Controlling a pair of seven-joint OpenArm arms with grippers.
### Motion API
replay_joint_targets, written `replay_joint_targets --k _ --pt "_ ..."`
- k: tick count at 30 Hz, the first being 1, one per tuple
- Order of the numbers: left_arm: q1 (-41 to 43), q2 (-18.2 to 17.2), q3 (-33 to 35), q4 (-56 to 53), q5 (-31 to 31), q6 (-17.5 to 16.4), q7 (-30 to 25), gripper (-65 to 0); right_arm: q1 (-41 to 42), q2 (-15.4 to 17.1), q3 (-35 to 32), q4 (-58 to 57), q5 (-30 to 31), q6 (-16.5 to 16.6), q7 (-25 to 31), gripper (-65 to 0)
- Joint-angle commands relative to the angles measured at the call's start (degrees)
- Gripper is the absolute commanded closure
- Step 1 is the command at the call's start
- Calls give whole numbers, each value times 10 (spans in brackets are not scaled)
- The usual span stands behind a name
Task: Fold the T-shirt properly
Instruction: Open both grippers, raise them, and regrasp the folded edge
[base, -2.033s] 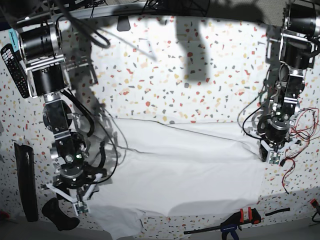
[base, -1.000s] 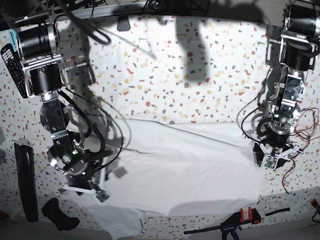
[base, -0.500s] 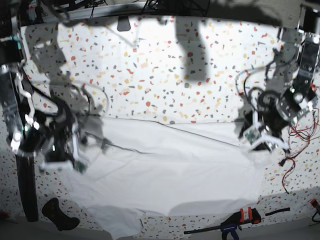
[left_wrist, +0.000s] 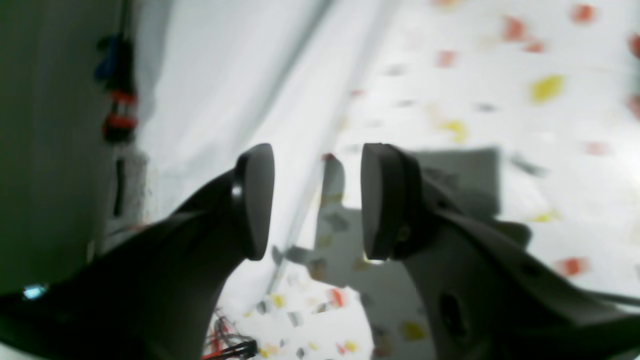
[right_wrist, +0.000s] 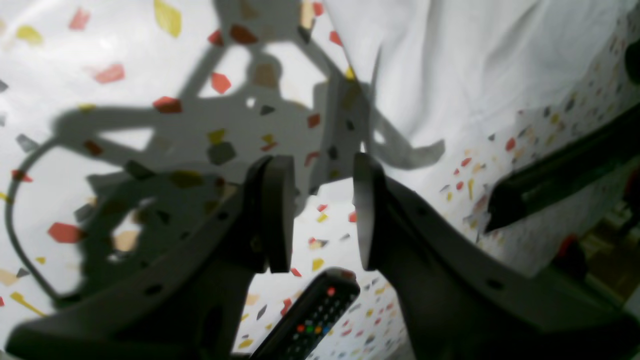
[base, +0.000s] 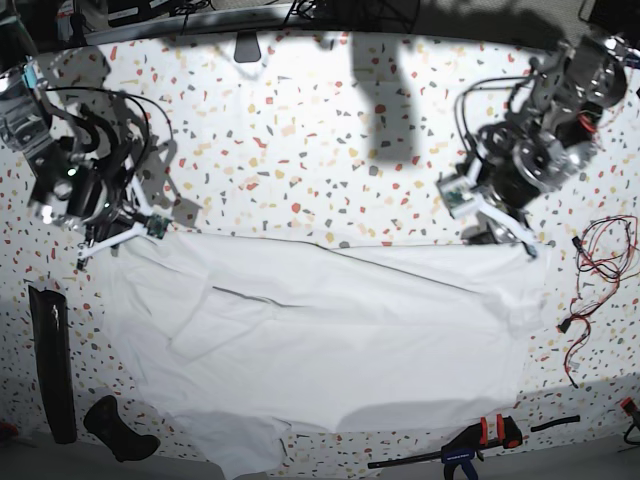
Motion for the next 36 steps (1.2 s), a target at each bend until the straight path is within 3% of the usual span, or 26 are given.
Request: replay_joint_targets --k 1,5,11,19,29,33,36 --pt "-8 -1 2 -2 18 30 -2 -271 11 9 0 7 -14 -2 7 -190" --pt "-16 31 10 -44 49 66 2 -271 11 6 -6 7 -36 -2 31 -257" --pt "-61 59 10 -121 49 68 2 -271 11 6 -6 -1 -93 -2 94 -271" --pt "-111 61 10 -196 47 68 -1 -271 13 1 -6 -56 -245 -2 265 -270" --pt "-117 60 10 -207 47 67 -39 -271 39 -36 -6 -147 -315 -2 313 -269" --pt "-119 60 10 -207 47 61 -8 -270 56 -57 -6 -188 -316 -2 315 -269" --pt "-117 56 10 -207 32 27 19 -270 60 -68 -6 -205 -317 -2 320 -269"
